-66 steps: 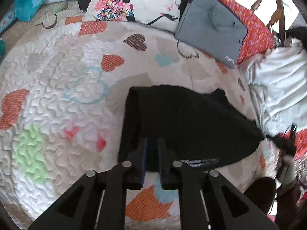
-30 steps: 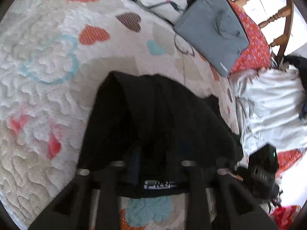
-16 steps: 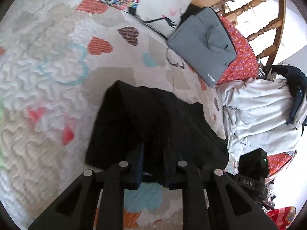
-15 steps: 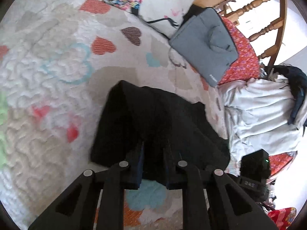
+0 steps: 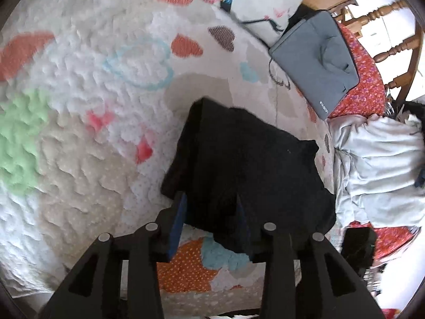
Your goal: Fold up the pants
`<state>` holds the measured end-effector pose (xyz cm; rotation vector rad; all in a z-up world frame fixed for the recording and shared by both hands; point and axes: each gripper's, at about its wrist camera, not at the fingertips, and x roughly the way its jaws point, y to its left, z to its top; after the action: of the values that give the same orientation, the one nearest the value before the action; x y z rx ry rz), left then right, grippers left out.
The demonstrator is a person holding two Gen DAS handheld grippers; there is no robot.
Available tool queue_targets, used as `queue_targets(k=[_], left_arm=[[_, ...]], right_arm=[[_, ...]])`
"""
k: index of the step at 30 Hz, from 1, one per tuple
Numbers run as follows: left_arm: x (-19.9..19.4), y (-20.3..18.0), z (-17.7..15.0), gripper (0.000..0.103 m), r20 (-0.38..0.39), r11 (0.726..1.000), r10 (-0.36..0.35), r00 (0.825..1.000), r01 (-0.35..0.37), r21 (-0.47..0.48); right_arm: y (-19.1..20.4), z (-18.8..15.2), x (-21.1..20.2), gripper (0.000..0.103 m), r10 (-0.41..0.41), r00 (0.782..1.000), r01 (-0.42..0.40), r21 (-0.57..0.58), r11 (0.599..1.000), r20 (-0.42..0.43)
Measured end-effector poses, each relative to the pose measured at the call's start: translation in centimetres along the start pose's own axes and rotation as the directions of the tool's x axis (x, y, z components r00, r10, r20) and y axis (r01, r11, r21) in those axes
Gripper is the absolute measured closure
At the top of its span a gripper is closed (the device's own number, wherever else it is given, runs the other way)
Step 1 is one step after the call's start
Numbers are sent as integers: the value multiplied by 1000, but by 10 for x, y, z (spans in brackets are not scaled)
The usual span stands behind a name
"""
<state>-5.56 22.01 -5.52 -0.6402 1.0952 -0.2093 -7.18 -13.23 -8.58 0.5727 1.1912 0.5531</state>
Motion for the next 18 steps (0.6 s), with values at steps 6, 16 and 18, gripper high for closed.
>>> queue_targets(k=[6,16,18], left_arm=[[-37,-1,8,67,136,992,122,983,-123,4],[-3,-66,62,55,246,998,-30,969,16,63],[8,-73,71,55,258,997,-46,965,29,67]], right_arm=[[0,12,-60,71,-53,996,64,-165,984,70],[12,138,-50,44,-207,952,269,-294,917,225],[10,156,-35,44,-233,948,291,-296,910,217]])
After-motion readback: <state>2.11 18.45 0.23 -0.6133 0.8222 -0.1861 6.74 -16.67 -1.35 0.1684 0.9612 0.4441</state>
